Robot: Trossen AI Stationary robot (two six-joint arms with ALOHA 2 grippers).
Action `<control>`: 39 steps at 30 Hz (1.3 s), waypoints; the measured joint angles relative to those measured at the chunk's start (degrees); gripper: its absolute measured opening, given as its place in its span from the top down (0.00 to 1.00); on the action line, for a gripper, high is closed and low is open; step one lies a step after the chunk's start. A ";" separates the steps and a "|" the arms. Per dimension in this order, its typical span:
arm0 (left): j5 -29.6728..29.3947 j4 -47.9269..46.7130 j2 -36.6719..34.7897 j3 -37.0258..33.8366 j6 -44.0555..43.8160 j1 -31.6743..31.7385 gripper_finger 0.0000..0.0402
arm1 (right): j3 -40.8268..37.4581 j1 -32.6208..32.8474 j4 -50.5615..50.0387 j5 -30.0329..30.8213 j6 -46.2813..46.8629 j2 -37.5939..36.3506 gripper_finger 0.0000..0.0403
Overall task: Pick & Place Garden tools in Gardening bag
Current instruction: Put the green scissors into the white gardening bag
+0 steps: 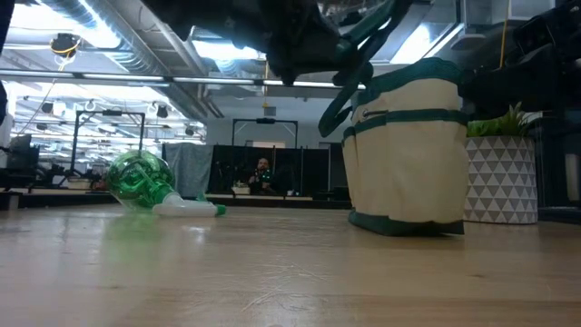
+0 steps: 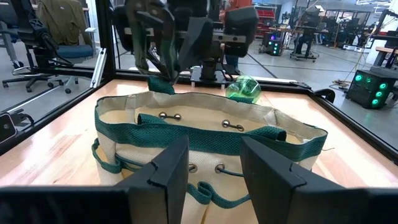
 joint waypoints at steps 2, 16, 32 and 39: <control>-0.82 0.10 0.02 0.02 0.88 -0.47 0.95 | 0.00 0.00 -0.02 0.00 0.02 -0.02 0.64; -1.98 0.92 -1.70 0.02 2.70 -0.73 0.95 | 0.01 0.00 -0.04 0.00 0.01 0.00 0.64; 2.04 3.01 -2.08 0.02 6.66 -0.67 0.95 | 0.00 0.00 -0.06 0.00 0.00 -0.02 0.64; 2.75 14.79 1.06 0.04 6.23 -0.60 0.95 | 0.01 0.00 -0.09 0.00 0.02 -0.01 0.64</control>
